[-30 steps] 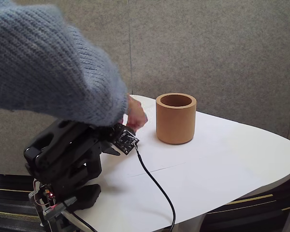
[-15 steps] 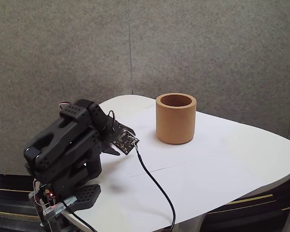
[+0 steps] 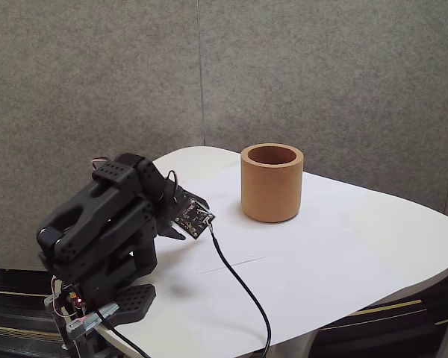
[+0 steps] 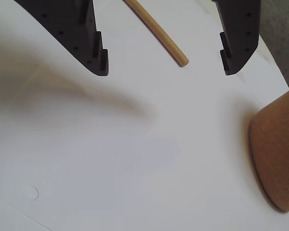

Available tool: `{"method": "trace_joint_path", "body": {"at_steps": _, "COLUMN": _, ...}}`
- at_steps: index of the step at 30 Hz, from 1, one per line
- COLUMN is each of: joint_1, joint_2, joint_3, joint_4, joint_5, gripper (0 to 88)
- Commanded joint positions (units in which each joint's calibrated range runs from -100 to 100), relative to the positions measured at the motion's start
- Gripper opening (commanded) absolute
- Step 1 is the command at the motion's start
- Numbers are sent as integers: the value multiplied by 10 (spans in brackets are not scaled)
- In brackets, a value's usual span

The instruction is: Grab the pen and put it in the pen holder.

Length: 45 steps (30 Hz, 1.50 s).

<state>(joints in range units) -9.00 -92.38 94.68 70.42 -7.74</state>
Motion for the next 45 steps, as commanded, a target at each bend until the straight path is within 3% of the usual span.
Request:
{"method": "trace_joint_path", "body": {"at_steps": 1, "joint_1": 3, "joint_2": 0, "joint_3": -2, "joint_4": 3, "joint_5": -1, "gripper": 334}}
{"method": "trace_joint_path", "body": {"at_steps": 27, "joint_1": -3, "joint_2": 4, "joint_3": -22, "joint_4": -18, "joint_5": 2, "gripper": 334}}
{"method": "trace_joint_path", "body": {"at_steps": 38, "joint_1": 0, "joint_2": 17, "joint_3": -281, "joint_4": -42, "joint_5": 3, "gripper": 334}}
{"method": "trace_joint_path", "body": {"at_steps": 45, "joint_1": -4, "joint_2": 230, "joint_3": -516, "joint_4": -39, "joint_5": 3, "gripper": 334}}
